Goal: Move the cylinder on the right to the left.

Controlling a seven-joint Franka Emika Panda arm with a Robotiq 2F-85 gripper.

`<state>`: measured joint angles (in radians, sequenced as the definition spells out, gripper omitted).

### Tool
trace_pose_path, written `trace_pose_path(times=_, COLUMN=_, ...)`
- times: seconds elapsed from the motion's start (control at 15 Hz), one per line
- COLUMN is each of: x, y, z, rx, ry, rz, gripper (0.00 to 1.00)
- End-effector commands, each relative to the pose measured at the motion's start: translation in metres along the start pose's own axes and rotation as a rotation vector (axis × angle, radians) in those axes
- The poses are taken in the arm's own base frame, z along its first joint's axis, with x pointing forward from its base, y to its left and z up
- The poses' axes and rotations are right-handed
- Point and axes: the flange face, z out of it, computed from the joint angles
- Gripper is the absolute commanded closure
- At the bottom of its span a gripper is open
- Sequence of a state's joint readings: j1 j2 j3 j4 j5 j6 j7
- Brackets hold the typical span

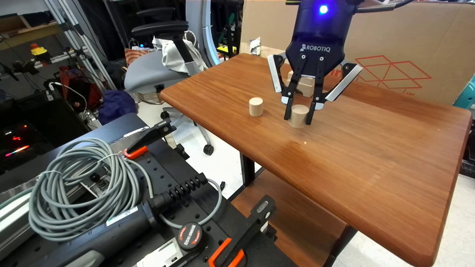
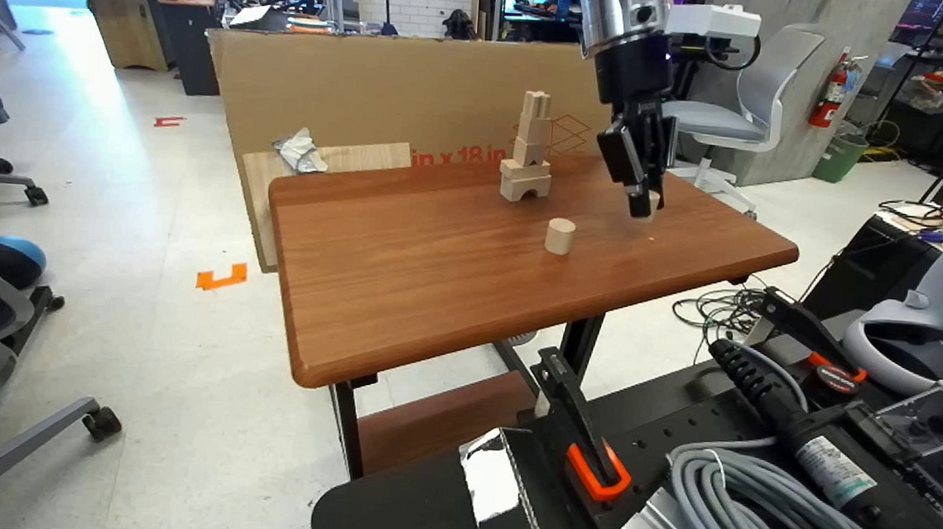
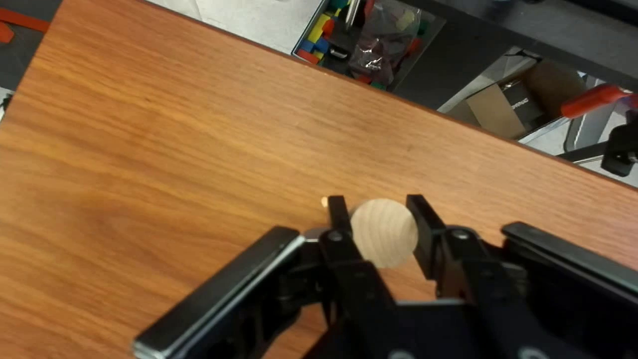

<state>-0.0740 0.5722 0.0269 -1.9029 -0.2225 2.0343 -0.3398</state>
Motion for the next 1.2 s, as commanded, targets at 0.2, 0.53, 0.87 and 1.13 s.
trace_pose_path(times=0.2, x=0.013, y=-0.012, z=0.001, rx=0.019, ry=-0.026, rz=-0.050, gripper=0.92)
trace_pose_path(times=0.53, x=0.028, y=-0.019, z=0.003, rx=0.006, ry=-0.025, rz=-0.065, gripper=0.92)
trace_pose_path(times=0.87, x=0.039, y=-0.021, z=0.010, rx=0.003, ry=-0.035, rz=-0.072, gripper=0.92)
trace_pose_path(times=1.13, x=0.042, y=-0.021, z=0.014, rx=0.002, ry=-0.043, rz=-0.076, gripper=0.92)
